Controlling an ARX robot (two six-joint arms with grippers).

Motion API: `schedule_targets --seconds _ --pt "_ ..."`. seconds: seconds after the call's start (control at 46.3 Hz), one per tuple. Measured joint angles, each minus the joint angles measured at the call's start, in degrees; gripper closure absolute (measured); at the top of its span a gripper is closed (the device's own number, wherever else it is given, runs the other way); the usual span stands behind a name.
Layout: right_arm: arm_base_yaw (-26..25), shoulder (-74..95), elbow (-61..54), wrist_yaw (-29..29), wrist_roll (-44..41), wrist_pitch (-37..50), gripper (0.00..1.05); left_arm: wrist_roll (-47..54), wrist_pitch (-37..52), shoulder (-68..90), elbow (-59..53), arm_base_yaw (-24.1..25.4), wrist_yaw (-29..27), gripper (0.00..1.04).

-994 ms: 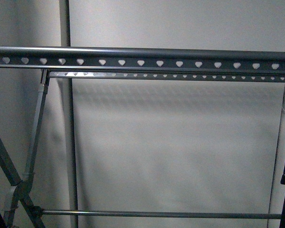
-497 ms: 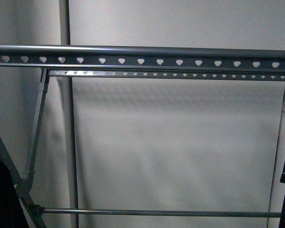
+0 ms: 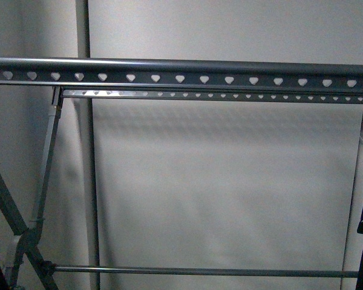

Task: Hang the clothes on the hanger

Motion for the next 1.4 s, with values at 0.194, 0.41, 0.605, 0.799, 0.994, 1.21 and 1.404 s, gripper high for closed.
schedule_targets --seconds 0.194,0.41,0.605,0.799,0.994,1.21,1.404 --pt "0.00 0.00 0.00 0.02 0.00 0.00 0.07 10.19 -0.33 -9.90 -8.74 -0.20 15.69 1.01" --pt "0.00 0.00 0.00 0.02 0.00 0.00 0.07 26.18 -7.15 -15.04 -10.97 0.66 33.40 1.01" --pt "0.00 0.00 0.00 0.02 0.00 0.00 0.07 50.64 -16.52 -8.57 -2.62 1.05 43.85 1.01" --pt "0.00 0.00 0.00 0.00 0.00 0.00 0.07 74.62 -20.83 -1.97 7.23 -0.17 58.40 1.01" --pt "0.00 0.00 0.00 0.00 0.00 0.00 0.07 102.79 -35.04 2.58 16.04 -4.70 63.43 1.01" --pt "0.00 0.00 0.00 0.02 0.00 0.00 0.07 117.52 -34.84 3.54 17.31 -10.12 61.33 1.01" --pt "0.00 0.00 0.00 0.00 0.00 0.00 0.07 123.36 -26.47 3.54 16.39 -13.05 58.10 1.01"
